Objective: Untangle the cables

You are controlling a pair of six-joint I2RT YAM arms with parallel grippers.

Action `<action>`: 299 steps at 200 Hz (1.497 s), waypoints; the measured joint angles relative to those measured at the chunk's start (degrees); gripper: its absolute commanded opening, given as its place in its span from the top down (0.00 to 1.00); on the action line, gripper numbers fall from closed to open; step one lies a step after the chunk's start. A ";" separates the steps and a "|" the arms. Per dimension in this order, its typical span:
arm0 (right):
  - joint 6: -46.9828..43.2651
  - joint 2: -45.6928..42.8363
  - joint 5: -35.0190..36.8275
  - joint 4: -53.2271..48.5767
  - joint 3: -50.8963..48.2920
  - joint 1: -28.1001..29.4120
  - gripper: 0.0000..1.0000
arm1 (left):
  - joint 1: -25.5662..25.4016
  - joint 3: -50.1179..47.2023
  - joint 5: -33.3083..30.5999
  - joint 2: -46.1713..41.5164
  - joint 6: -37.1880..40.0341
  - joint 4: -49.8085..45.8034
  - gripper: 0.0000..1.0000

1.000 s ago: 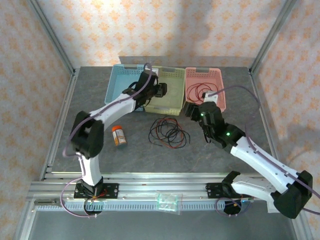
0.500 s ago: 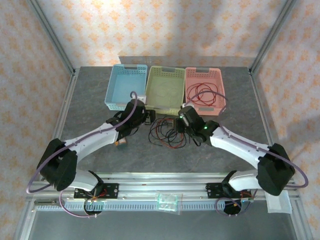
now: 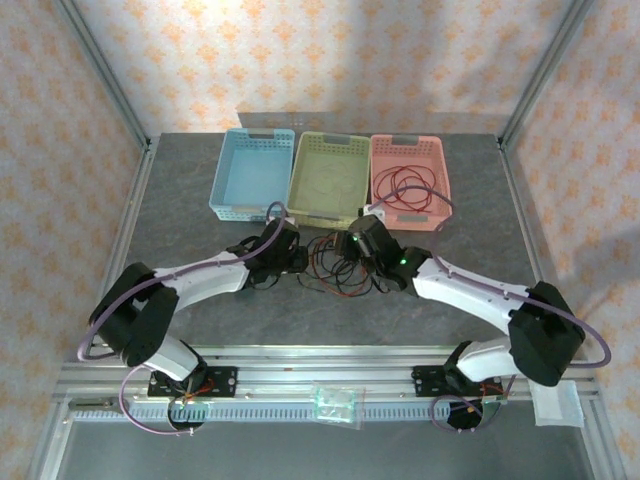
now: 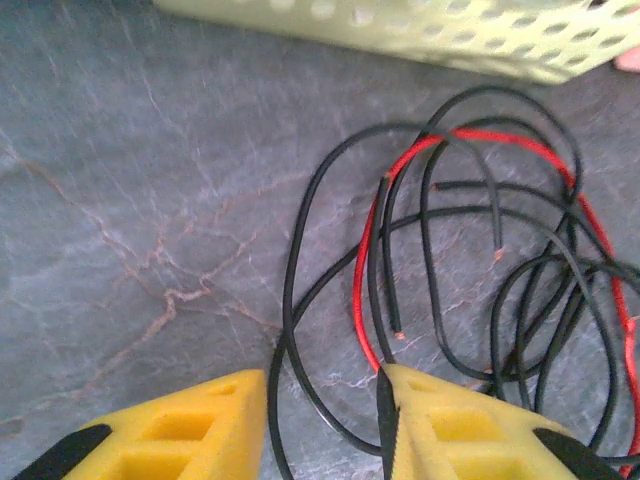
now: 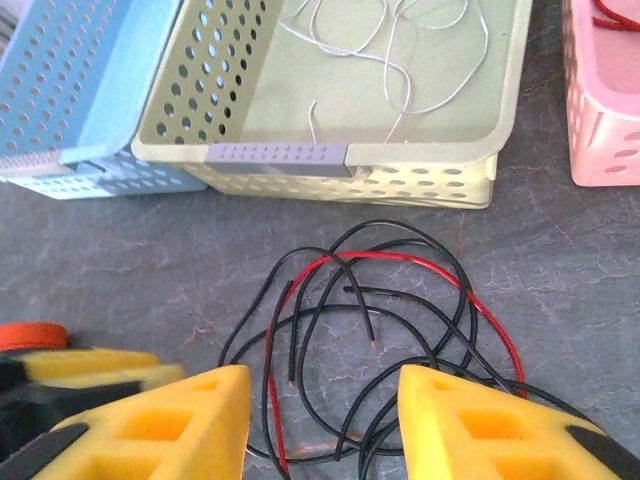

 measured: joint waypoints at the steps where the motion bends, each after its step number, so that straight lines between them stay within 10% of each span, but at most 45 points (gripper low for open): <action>1: 0.04 -0.09 0.13 0.04 -0.04 0.00 0.57 | 0.00 0.00 0.04 0.07 -0.07 0.00 0.65; 299: -3.50 -2.03 -2.32 3.17 -1.01 0.00 0.57 | 0.00 11.69 -3.04 13.20 0.02 -9.31 0.84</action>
